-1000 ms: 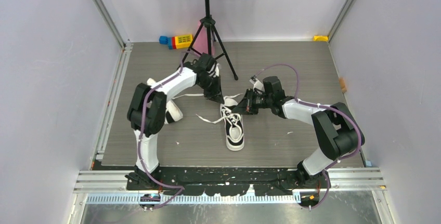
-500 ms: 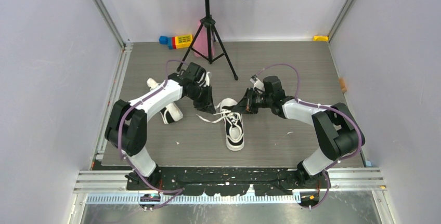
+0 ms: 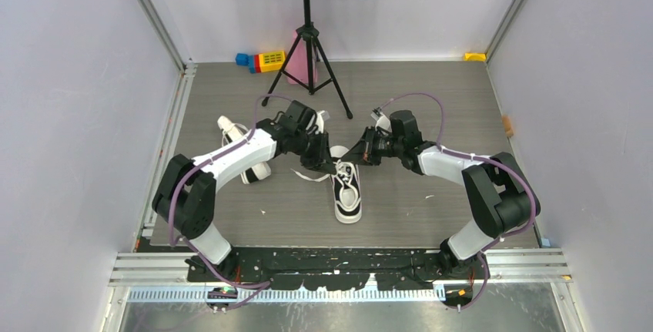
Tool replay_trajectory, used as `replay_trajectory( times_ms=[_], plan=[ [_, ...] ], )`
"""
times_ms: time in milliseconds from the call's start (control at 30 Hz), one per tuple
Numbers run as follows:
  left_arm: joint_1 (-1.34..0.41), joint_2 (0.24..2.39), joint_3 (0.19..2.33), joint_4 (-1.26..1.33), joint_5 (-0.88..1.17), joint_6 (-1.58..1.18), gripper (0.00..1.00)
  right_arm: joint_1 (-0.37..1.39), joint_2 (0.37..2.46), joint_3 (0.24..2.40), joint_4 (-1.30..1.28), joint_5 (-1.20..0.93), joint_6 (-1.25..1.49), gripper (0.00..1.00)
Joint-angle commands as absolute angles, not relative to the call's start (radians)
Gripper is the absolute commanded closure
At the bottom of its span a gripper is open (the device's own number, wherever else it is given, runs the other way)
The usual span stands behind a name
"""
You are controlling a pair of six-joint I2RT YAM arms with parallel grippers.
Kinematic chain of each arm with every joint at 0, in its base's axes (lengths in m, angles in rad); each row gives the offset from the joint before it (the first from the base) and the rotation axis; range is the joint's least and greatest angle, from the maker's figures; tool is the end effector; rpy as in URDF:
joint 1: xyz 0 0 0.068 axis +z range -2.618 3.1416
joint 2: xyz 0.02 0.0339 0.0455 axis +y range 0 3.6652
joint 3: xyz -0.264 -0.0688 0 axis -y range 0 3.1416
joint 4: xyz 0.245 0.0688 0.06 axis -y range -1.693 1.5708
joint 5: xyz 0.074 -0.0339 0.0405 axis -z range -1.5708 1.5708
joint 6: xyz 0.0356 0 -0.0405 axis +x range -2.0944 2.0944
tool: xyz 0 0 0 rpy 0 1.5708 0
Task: Tie the shoes
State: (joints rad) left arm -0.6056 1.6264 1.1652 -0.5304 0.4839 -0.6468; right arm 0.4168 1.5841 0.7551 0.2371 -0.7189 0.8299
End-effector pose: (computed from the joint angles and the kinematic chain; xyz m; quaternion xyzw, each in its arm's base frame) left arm 0.2689 -0.2063 0.2335 0.0492 0.9317 -0.3485 0.0901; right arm 0.2803 0.1497 0.1812 0.0076 0.8425 0.5090 0.1761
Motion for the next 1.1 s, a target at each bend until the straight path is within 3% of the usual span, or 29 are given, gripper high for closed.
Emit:
replay_trajectory(
  times_ms=[0, 700, 1067],
  plan=[
    [-0.644, 1.617, 1.15, -0.41, 0.497, -0.702, 0.89, 0.413, 1.589, 0.795, 0.305, -0.694, 0.862, 1.0],
    [-0.711, 1.689, 1.048, -0.063, 0.325, -0.831, 0.95, 0.414, 1.575, 0.742, 0.421, -0.652, 0.977, 1.0],
    [-0.719, 1.684, 1.024, -0.051, 0.226, -0.764, 1.0, 0.419, 1.558, 0.718, 0.412, -0.61, 0.993, 1.0]
  ],
)
